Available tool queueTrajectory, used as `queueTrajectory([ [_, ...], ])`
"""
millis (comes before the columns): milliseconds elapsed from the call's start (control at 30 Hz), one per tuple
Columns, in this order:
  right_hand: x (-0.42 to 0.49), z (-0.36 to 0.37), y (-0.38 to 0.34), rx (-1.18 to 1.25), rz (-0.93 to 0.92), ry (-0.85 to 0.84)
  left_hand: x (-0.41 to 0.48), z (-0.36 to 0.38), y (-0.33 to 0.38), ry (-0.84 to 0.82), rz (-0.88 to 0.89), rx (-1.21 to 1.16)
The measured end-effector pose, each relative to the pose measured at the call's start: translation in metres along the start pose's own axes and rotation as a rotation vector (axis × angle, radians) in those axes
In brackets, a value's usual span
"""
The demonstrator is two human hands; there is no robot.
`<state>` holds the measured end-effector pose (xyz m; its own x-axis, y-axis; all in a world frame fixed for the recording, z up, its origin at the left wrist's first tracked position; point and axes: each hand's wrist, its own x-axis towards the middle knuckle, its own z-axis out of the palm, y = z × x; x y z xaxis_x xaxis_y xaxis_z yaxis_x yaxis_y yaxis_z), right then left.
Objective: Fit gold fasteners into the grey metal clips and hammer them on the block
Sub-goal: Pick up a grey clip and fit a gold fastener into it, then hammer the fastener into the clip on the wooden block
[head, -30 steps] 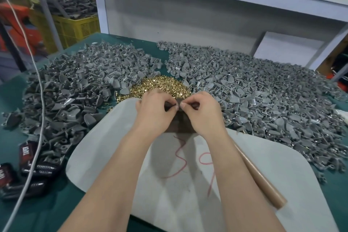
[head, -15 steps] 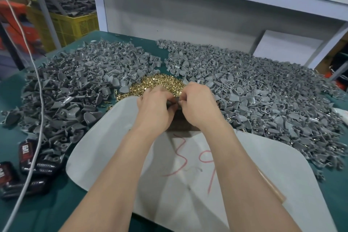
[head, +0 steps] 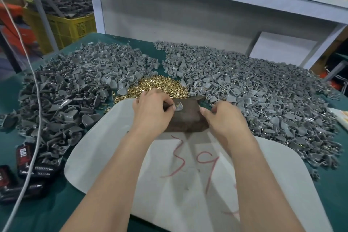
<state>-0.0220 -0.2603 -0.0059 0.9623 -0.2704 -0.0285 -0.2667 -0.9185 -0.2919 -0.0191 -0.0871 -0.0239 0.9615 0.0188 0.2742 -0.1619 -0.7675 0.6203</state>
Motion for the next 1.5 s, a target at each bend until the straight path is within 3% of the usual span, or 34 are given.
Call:
queueTrajectory([
  [133,-0.001,-0.008,-0.003,-0.017,-0.077,-0.128,-0.001,-0.002,0.000,-0.003,-0.052,-0.048],
  [300,-0.005,0.003,-0.001,-0.108,-0.036,-0.169,-0.001,-0.003,0.001,-0.009,-0.056,-0.050],
  [500,-0.002,-0.009,0.004,0.297,-0.019,-0.017,-0.002,-0.004,0.000,0.000,-0.033,-0.060],
  [567,-0.007,-0.018,0.008,0.389,-0.089,0.035,-0.001,-0.004,0.000,0.003,-0.022,-0.056],
  [667,-0.020,-0.026,0.009,0.342,-0.312,0.085,-0.001,-0.004,0.000,0.010,-0.005,-0.044],
  [800,-0.044,-0.030,0.004,0.374,-0.487,0.310,0.000,-0.005,-0.001,0.055,0.022,-0.047],
  [867,-0.050,-0.034,0.001,0.298,-0.556,0.241,0.000,-0.004,0.000,0.058,0.020,-0.071],
  [967,-0.056,-0.036,-0.002,0.162,-0.544,0.076,0.000,-0.005,0.000,0.045,0.018,-0.071],
  [1067,-0.057,-0.037,-0.004,0.310,-0.595,0.295,-0.001,-0.005,-0.001,0.057,0.029,-0.097],
  [1133,-0.055,-0.039,-0.001,0.345,-0.609,0.342,0.000,-0.004,0.000,0.067,0.023,-0.098],
  [1233,-0.058,-0.035,-0.001,0.189,-0.574,0.155,0.000,-0.004,0.000,0.050,0.003,-0.071],
  [1267,-0.058,-0.033,-0.001,0.165,-0.552,0.165,0.000,-0.004,0.000,0.051,0.008,-0.061],
  [1400,-0.055,-0.035,0.000,0.355,-0.616,0.430,-0.001,-0.003,0.000,0.078,0.024,-0.077],
  [1500,-0.056,-0.037,-0.005,0.207,-0.590,0.196,0.000,-0.005,0.000,0.056,0.004,-0.055],
])
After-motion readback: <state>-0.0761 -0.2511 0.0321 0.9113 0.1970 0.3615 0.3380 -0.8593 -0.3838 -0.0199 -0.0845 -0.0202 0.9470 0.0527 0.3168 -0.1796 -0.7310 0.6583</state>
